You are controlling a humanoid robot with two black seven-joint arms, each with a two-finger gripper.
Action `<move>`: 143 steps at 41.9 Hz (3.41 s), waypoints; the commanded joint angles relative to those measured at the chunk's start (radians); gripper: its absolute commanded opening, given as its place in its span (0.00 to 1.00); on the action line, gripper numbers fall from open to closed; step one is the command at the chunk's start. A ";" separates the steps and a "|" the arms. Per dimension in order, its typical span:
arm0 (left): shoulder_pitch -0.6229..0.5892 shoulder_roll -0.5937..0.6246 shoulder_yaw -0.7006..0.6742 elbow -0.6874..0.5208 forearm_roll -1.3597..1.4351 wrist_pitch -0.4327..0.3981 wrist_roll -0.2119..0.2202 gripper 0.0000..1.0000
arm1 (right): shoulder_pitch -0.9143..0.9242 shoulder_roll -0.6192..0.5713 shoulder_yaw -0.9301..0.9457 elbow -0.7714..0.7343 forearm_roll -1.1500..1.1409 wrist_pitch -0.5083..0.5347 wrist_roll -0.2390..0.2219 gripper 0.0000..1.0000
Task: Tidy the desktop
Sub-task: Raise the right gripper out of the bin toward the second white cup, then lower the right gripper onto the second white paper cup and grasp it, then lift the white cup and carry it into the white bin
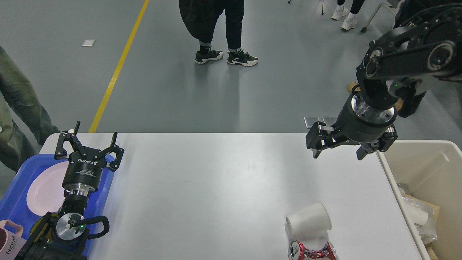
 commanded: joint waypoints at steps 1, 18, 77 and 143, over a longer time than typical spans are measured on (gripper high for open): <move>0.000 0.000 0.000 0.000 0.000 0.000 0.000 0.97 | -0.077 0.019 0.001 0.004 0.327 -0.153 -0.090 0.98; 0.000 0.000 0.000 0.000 0.000 0.000 0.000 0.97 | -0.296 0.019 0.151 -0.014 0.722 -0.545 -0.193 1.00; 0.000 0.000 0.000 0.000 0.000 0.000 0.000 0.97 | -0.995 0.101 0.331 -0.589 0.621 -0.755 -0.185 0.91; 0.000 0.000 0.000 0.000 0.000 0.000 0.000 0.97 | 0.100 -0.117 0.111 0.055 -0.027 0.208 -0.085 0.00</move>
